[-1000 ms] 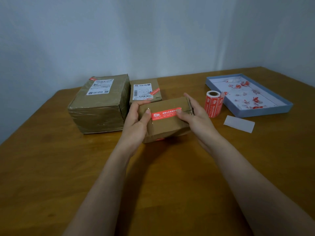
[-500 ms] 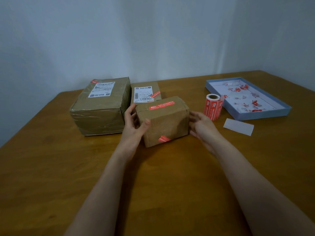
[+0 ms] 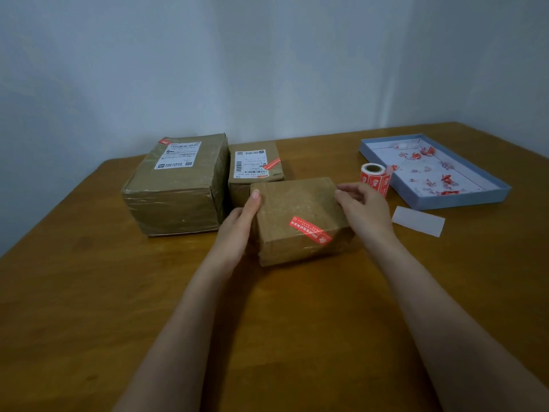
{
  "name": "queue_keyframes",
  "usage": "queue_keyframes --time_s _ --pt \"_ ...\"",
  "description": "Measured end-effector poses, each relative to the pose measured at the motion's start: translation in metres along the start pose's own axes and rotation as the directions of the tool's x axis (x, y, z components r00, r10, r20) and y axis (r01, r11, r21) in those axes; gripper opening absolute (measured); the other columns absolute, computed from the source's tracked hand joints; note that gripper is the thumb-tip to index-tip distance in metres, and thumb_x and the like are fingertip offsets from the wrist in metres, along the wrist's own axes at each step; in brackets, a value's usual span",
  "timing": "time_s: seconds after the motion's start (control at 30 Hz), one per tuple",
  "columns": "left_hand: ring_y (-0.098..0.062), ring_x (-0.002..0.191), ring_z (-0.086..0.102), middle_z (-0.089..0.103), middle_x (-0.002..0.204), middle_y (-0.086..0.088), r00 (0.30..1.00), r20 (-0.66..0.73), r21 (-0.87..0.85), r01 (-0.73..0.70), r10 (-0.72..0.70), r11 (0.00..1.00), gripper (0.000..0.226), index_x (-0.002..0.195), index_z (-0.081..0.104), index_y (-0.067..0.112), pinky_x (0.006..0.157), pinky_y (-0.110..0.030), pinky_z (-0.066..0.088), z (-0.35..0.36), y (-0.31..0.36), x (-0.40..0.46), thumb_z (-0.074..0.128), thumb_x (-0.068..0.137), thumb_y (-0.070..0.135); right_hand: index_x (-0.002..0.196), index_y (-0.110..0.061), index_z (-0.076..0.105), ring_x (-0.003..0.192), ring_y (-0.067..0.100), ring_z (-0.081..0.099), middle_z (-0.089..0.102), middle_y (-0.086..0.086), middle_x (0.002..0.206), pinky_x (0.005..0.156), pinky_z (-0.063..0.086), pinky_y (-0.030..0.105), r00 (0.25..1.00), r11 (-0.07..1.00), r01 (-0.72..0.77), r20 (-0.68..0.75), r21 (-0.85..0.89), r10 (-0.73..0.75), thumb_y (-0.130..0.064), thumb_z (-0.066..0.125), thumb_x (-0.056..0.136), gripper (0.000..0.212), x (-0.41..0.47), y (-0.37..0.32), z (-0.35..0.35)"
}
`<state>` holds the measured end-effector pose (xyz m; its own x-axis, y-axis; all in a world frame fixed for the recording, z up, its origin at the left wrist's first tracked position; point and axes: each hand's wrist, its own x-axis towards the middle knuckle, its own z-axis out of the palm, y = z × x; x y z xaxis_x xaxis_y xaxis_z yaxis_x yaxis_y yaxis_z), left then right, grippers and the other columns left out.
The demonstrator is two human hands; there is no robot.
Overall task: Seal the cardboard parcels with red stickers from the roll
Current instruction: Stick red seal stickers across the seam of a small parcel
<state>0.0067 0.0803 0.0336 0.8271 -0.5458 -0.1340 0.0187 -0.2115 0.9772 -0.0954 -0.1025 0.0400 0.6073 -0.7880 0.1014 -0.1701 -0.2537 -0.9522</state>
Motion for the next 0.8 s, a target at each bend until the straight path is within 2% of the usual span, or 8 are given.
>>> queue_keyframes --time_s 0.1,0.17,0.27,0.33,0.4,0.5,0.6,0.8 --pt "-0.016 0.118 0.050 0.052 0.130 0.002 0.998 -0.066 0.204 0.002 0.012 0.979 0.087 0.131 0.053 0.017 0.106 -0.040 0.038 0.000 -0.006 0.005 0.031 0.079 0.083 0.120 -0.021 0.058 0.084 -0.002 0.051 0.055 -0.016 0.096 0.066 0.040 0.014 0.997 0.996 0.057 -0.041 -0.069 -0.060 -0.029 0.061 0.093 0.029 -0.001 0.004 0.003" --pt "-0.010 0.118 0.045 0.044 0.132 0.004 0.974 -0.175 0.303 -0.088 0.146 0.949 0.069 0.133 0.052 0.017 0.101 -0.031 0.037 0.001 -0.006 0.006 0.037 0.090 0.069 0.117 -0.020 0.059 0.094 0.003 0.054 0.058 -0.010 0.106 0.078 0.047 0.019 0.978 0.972 0.159 -0.105 -0.171 -0.178 -0.027 0.062 0.092 0.027 -0.002 0.005 0.003" --pt "-0.004 0.102 0.052 0.050 0.119 0.004 0.871 -0.306 0.356 -0.270 0.385 0.894 0.029 0.115 0.061 0.019 0.086 -0.018 0.042 0.001 0.001 0.002 0.051 0.097 0.039 0.107 -0.020 0.064 0.102 0.010 0.052 0.057 -0.009 0.105 0.087 0.046 0.025 0.897 0.879 0.355 -0.147 -0.319 -0.416 -0.021 0.060 0.092 0.016 -0.006 0.002 0.002" --pt "0.003 0.095 0.055 0.056 0.110 0.005 0.795 -0.283 0.379 -0.420 0.536 0.824 0.011 0.104 0.064 0.022 0.084 -0.013 0.047 0.001 0.006 -0.003 0.060 0.094 0.023 0.101 -0.019 0.067 0.099 0.009 0.053 0.058 -0.009 0.100 0.083 0.044 0.020 0.838 0.810 0.484 -0.091 -0.330 -0.538 -0.016 0.060 0.091 0.012 -0.009 -0.002 0.003" --pt "0.005 0.093 0.055 0.060 0.102 0.006 0.755 -0.198 0.435 -0.505 0.626 0.746 0.011 0.097 0.067 0.020 0.079 -0.007 0.044 0.004 0.007 -0.006 0.064 0.090 0.013 0.099 -0.017 0.068 0.095 0.008 0.054 0.060 -0.009 0.096 0.080 0.044 0.017 0.783 0.742 0.594 0.010 -0.310 -0.622 -0.009 0.060 0.090 0.014 -0.013 -0.007 0.005" --pt "-0.004 0.094 0.057 0.060 0.099 0.005 0.767 -0.048 0.490 -0.540 0.640 0.684 0.011 0.093 0.070 0.019 0.082 -0.014 0.045 0.011 0.009 -0.008 0.066 0.087 0.010 0.096 -0.014 0.068 0.090 0.009 0.057 0.064 -0.005 0.093 0.079 0.049 0.023 0.713 0.665 0.695 0.147 -0.274 -0.685 -0.001 0.056 0.089 0.019 -0.019 -0.009 0.009" --pt "-0.015 0.100 0.055 0.058 0.098 0.003 0.801 0.005 0.527 -0.511 0.598 0.679 0.005 0.088 0.071 0.016 0.089 -0.031 0.045 0.014 0.011 -0.007 0.068 0.086 0.013 0.096 -0.013 0.069 0.091 0.011 0.058 0.066 -0.004 0.094 0.080 0.051 0.031 0.716 0.668 0.697 0.233 -0.259 -0.657 -0.001 0.056 0.089 0.019 -0.020 -0.007 0.012" --pt "-0.012 0.109 0.046 0.054 0.106 0.002 0.857 0.007 0.572 -0.426 0.516 0.701 0.004 0.091 0.068 0.016 0.089 -0.021 0.032 0.023 0.016 -0.012 0.067 0.088 0.019 0.096 -0.022 0.071 0.095 0.012 0.054 0.066 -0.009 0.096 0.078 0.049 0.035 0.761 0.701 0.648 0.285 -0.299 -0.583 -0.010 0.059 0.089 0.018 -0.019 -0.006 0.013"
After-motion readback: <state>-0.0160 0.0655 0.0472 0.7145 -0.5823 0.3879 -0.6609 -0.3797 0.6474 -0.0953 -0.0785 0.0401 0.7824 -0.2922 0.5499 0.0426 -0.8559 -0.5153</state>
